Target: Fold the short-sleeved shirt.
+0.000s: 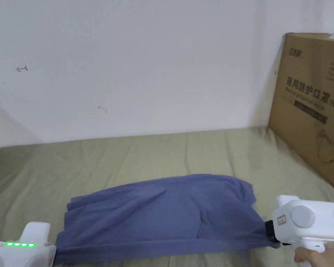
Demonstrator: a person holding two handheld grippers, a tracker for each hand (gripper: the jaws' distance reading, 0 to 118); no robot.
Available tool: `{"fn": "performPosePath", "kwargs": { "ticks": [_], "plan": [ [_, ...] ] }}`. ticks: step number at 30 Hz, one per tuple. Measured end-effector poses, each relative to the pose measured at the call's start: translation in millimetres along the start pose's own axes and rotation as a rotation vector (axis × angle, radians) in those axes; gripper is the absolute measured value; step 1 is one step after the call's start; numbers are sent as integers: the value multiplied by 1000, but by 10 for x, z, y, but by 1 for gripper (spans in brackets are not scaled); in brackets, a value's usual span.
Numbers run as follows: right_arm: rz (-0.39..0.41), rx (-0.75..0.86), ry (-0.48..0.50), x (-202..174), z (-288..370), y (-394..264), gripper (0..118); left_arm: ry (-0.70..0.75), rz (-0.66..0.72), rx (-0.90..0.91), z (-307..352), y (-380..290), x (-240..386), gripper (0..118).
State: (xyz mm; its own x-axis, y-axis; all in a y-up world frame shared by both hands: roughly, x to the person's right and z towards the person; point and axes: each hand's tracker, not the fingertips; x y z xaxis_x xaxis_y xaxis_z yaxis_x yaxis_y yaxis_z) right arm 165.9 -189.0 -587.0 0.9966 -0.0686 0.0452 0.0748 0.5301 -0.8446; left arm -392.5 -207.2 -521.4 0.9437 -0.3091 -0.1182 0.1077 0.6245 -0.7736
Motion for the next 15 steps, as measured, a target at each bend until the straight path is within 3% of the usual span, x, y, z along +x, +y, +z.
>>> {"fn": "performPosePath", "kwargs": {
  "ticks": [8, 15],
  "plan": [
    [12, -13, 36, 302, 905, -1463, 4, -26, -93, -14, 1191, -1148, -69, 2],
    [23, -49, 31, 539, 1480, -2612, 4, -73, 42, -30, 1903, -2285, -166, 2]
  ]
}}
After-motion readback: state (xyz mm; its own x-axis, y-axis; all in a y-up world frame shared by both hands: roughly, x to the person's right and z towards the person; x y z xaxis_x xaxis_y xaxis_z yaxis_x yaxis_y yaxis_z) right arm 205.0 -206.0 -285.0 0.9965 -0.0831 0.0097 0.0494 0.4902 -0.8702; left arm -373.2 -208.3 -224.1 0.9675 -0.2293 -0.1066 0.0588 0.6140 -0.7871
